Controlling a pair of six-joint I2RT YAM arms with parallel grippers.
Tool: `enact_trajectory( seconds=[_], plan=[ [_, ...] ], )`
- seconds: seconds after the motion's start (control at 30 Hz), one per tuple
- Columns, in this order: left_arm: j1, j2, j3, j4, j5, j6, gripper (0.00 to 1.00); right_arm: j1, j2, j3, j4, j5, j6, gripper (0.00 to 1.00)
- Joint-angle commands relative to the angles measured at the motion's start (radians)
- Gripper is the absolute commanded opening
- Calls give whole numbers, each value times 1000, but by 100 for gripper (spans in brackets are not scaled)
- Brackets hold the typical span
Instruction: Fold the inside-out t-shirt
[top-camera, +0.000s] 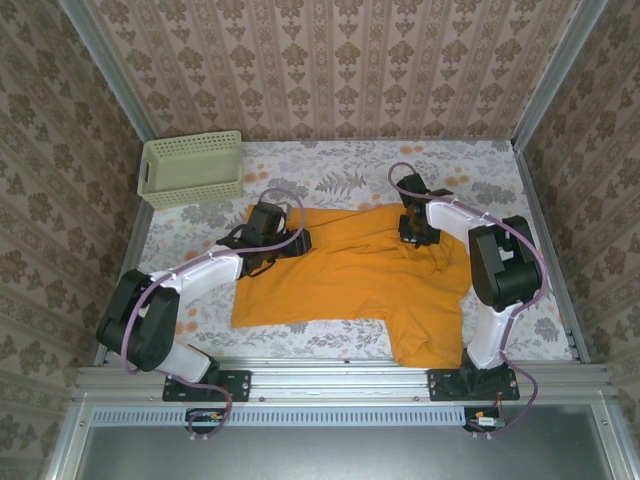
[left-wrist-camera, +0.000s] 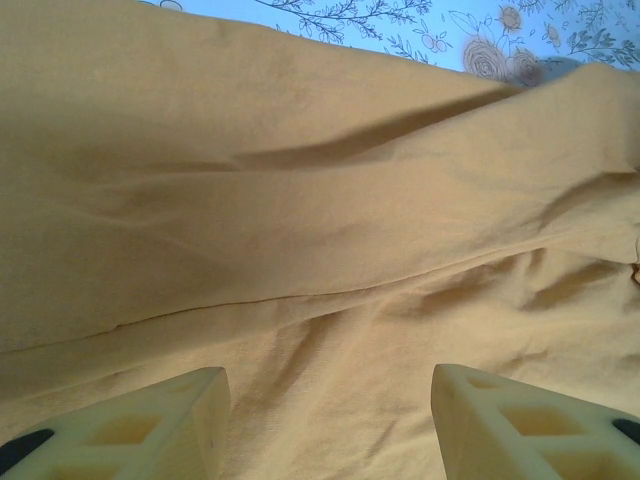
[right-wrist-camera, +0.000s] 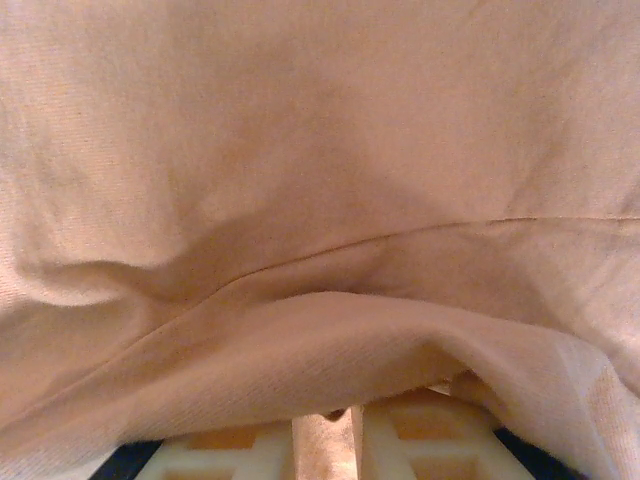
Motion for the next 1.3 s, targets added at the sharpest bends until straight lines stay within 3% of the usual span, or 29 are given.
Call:
enact_trajectory(
  seconds=[0.0, 0.13, 0.33, 0.7, 0.83, 1.27],
  plan=[
    [9, -14, -9, 3, 12, 25, 57, -2, 22, 40, 0, 47, -7, 23],
    [11, -11, -3, -7, 12, 29, 57, 11, 23, 57, -24, 101, -24, 30],
    [12, -7, 3, -11, 11, 31, 57, 31, 22, 64, -38, 139, -32, 31],
    [36, 12, 21, -34, 13, 38, 57, 35, 34, 59, -36, 102, -25, 7],
    [78, 31, 33, -34, 25, 42, 58, 48, -33, 6, -43, 100, -21, 0],
    [188, 160, 139, -86, 16, 77, 57, 206, -372, -249, -90, 129, 95, 1]
  ],
)
